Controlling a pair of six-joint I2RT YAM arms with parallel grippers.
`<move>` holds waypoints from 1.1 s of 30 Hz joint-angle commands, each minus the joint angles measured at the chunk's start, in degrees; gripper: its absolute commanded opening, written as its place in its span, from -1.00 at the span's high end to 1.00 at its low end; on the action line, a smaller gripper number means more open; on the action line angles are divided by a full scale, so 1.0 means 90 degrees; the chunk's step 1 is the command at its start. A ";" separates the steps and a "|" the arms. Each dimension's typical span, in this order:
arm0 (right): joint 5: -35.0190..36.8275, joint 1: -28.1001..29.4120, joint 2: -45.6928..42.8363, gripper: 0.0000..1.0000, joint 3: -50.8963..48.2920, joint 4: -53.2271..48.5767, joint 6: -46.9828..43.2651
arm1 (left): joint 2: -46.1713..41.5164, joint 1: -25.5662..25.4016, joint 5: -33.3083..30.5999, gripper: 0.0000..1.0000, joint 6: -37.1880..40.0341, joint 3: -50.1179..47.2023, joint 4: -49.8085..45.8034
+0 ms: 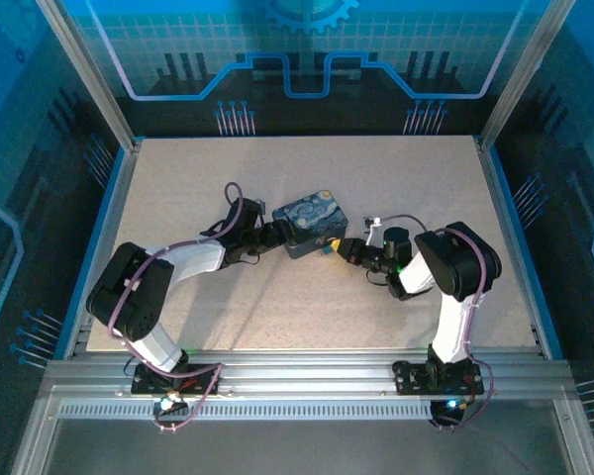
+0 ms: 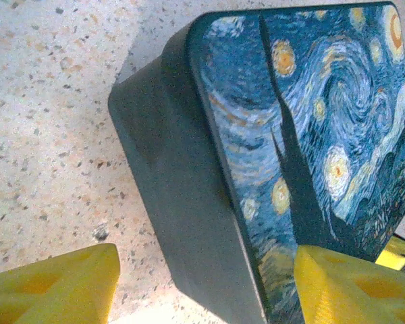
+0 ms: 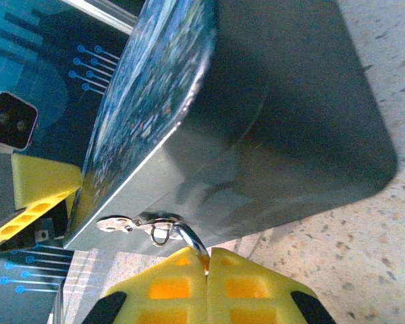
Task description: Unlock the padlock with the key
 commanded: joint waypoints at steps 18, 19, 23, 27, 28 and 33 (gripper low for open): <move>-0.0198 -0.0212 -0.3854 0.90 -0.0090 -0.5396 -0.2148 | -0.2691 0.0121 -0.1072 -0.90 0.0650 -0.0737 -0.1370; -0.0270 -0.0212 -0.4005 0.90 -0.0061 -0.5708 -0.2225 | -0.2889 0.0148 -0.1191 -0.93 0.0708 -0.0825 -0.1455; -0.0323 -0.0202 -0.4640 0.89 -0.0083 -0.6747 -0.2358 | -0.3616 0.0245 -0.1547 -0.97 0.0763 -0.1185 -0.1619; -0.0194 -0.0177 -0.5252 0.88 -0.0227 -0.7558 -0.2397 | -0.4119 0.0332 -0.1750 -0.98 0.0775 -0.1415 -0.1746; -0.0174 -0.0170 -0.5350 0.88 -0.0264 -0.7745 -0.2419 | -0.4175 0.0345 -0.1773 -0.98 0.0787 -0.1438 -0.1790; -0.0131 -0.0169 -0.5428 0.87 -0.0537 -0.7994 -0.2375 | -0.4200 0.0375 -0.1767 -0.98 0.0813 -0.1448 -0.1835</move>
